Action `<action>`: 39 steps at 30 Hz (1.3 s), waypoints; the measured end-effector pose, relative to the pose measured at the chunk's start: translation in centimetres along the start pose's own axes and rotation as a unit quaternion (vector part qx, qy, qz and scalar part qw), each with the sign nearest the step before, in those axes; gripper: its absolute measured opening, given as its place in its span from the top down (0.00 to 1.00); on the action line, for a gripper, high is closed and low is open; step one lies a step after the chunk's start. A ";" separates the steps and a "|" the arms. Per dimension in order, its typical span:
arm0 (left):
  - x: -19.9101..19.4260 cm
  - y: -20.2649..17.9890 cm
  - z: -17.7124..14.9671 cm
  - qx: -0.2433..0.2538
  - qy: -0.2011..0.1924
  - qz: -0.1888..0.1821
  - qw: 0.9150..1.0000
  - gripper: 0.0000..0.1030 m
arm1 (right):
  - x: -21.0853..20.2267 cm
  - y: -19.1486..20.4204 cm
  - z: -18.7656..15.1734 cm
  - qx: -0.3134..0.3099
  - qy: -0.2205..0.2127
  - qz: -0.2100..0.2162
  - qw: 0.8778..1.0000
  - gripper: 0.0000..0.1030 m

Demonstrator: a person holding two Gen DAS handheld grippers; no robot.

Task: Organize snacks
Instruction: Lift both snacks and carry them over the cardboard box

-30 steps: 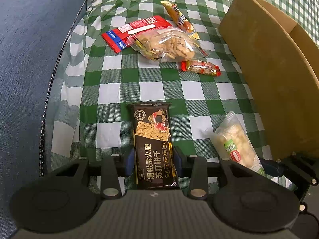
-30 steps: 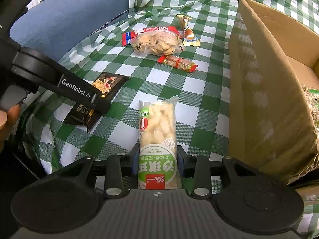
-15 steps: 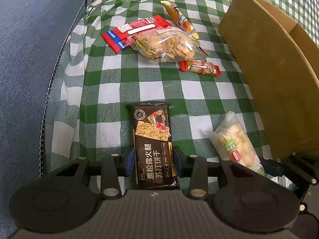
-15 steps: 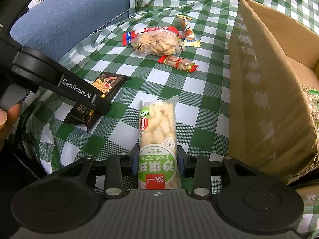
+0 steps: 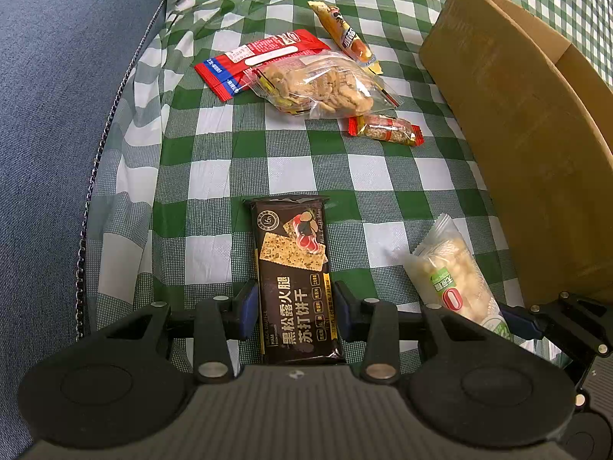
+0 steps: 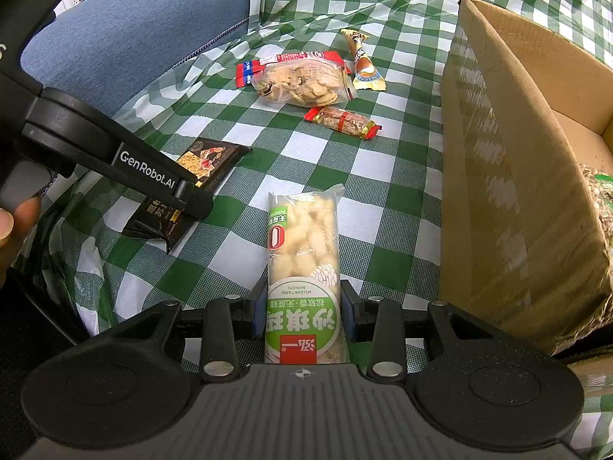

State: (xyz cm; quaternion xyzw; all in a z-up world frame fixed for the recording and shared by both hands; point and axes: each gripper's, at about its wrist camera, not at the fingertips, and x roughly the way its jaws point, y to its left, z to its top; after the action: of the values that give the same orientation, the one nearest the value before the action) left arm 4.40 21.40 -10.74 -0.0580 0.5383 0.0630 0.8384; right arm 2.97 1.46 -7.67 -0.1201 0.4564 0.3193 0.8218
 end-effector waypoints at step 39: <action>-6.1 -0.2 -1.8 -0.005 -0.178 0.007 0.984 0.58 | -17.4 -7.6 1.3 0.035 -0.308 -0.038 0.950 0.63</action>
State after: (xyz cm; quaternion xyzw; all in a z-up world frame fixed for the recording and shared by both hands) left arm 0.35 20.70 -5.96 -0.0465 0.3805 0.0811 0.9201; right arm 2.00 -10.96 6.72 -0.0040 0.1876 0.2932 0.9375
